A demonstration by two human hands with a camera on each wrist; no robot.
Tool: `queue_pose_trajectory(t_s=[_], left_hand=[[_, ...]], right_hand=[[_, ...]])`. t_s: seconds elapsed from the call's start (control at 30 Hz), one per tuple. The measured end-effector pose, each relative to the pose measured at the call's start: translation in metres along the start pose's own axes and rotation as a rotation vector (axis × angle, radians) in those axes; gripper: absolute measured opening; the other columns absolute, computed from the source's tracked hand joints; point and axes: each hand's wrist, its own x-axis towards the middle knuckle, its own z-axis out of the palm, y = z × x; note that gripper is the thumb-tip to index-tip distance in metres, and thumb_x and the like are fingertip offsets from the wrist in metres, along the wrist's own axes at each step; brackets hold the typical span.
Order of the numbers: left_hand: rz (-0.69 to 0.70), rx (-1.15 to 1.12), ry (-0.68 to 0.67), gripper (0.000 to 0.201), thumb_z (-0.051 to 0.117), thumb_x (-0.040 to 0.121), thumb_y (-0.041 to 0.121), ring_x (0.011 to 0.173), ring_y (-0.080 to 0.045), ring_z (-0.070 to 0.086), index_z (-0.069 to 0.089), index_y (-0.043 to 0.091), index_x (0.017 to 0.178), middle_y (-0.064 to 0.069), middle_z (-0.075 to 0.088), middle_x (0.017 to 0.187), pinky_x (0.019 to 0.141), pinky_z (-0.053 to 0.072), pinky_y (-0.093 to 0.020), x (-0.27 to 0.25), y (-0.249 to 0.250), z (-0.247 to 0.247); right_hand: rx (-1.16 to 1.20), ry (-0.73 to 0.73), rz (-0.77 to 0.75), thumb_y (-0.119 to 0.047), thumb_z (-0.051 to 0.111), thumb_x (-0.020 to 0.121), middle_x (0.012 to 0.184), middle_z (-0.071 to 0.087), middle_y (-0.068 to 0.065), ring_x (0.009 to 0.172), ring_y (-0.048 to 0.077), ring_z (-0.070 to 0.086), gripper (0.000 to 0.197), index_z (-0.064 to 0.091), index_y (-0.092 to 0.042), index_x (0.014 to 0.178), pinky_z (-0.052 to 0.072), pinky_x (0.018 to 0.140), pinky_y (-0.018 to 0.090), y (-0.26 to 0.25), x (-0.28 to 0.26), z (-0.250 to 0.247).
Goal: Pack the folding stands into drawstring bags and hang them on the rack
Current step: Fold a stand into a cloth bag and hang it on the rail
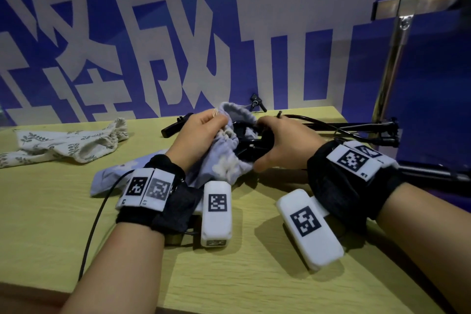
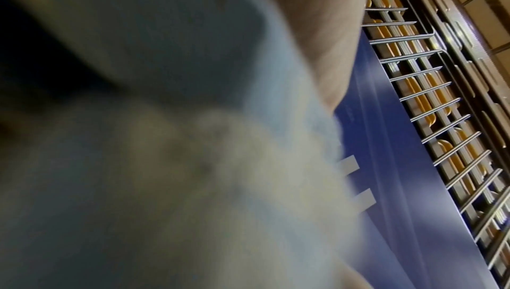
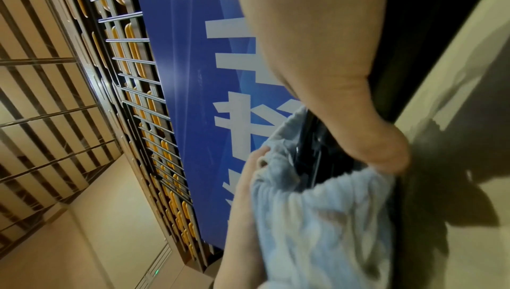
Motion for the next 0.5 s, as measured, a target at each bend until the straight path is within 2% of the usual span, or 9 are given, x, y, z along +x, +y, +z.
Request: queue_pose_trajectory(t_s=[0.1,0.13,0.23,0.3,0.33,0.4,0.47,0.5], left_hand=[[0.012,0.037,0.071,0.019,0.049,0.095,0.011,0.068,-0.017,0.042,0.057,0.002,0.080,-0.013,0.049,0.075,0.061,0.035,-0.027,0.003,-0.005,0.000],[0.010,0.033,0.036,0.020,0.049,0.095,0.011,0.067,-0.017,0.041,0.056,0.003,0.077,-0.012,0.048,0.073,0.062,0.035,-0.027,0.002,-0.005,0.000],[0.006,-0.038,-0.220,0.020,0.058,0.090,0.014,0.067,-0.018,0.048,0.060,0.010,0.071,-0.009,0.054,0.072,0.065,0.041,-0.028,-0.004,-0.002,0.004],[0.033,-0.018,-0.306,0.023,0.053,0.092,0.008,0.066,-0.012,0.056,0.061,0.009,0.070,0.000,0.061,0.069,0.066,0.047,-0.023,-0.008,0.005,0.007],[0.039,-0.013,-0.320,0.024,0.049,0.092,0.004,0.071,-0.010,0.060,0.062,0.007,0.072,0.001,0.065,0.073,0.069,0.050,-0.022,-0.009,0.007,0.008],[0.016,-0.016,-0.328,0.026,0.044,0.089,-0.008,0.085,-0.012,0.063,0.063,0.005,0.078,-0.004,0.068,0.093,0.077,0.053,-0.024,-0.008,0.008,0.009],[0.007,0.068,-0.321,0.027,0.042,0.085,-0.015,0.082,-0.005,0.062,0.060,0.005,0.090,-0.001,0.064,0.100,0.069,0.052,-0.016,-0.007,0.002,0.008],[0.011,0.162,-0.344,0.024,0.046,0.086,-0.013,0.080,-0.001,0.059,0.056,0.005,0.099,0.003,0.060,0.099,0.066,0.048,-0.010,-0.006,-0.001,0.008]], right_hand=[[0.006,-0.086,-0.106,-0.032,0.081,0.066,0.120,0.057,-0.004,0.106,0.015,0.053,0.074,0.045,-0.026,0.130,0.048,0.094,0.038,-0.006,-0.004,0.002],[-0.003,-0.090,-0.121,-0.033,0.081,0.065,0.120,0.058,-0.004,0.107,0.016,0.054,0.072,0.046,-0.027,0.129,0.048,0.094,0.040,-0.006,-0.003,0.003],[-0.034,-0.103,-0.113,-0.038,0.080,0.064,0.112,0.060,-0.007,0.098,0.014,0.055,0.068,0.049,-0.030,0.124,0.050,0.087,0.035,-0.002,0.000,0.007],[-0.045,-0.124,-0.074,-0.041,0.080,0.063,0.105,0.061,-0.009,0.092,0.013,0.056,0.061,0.053,-0.029,0.117,0.051,0.082,0.033,0.002,0.003,0.012],[-0.040,-0.125,-0.065,-0.042,0.079,0.063,0.104,0.063,-0.008,0.091,0.014,0.057,0.059,0.055,-0.029,0.115,0.052,0.082,0.034,0.003,0.004,0.015],[-0.022,-0.126,-0.067,-0.040,0.079,0.063,0.107,0.064,-0.004,0.095,0.017,0.058,0.060,0.055,-0.030,0.116,0.052,0.084,0.038,0.004,0.008,0.017],[-0.001,-0.127,-0.066,-0.041,0.080,0.060,0.115,0.060,-0.001,0.101,0.019,0.057,0.075,0.046,-0.028,0.125,0.052,0.087,0.040,0.005,0.011,0.019],[0.033,-0.124,-0.055,-0.042,0.081,0.059,0.118,0.057,0.000,0.102,0.020,0.057,0.084,0.038,-0.025,0.129,0.051,0.088,0.041,0.006,0.011,0.019]])
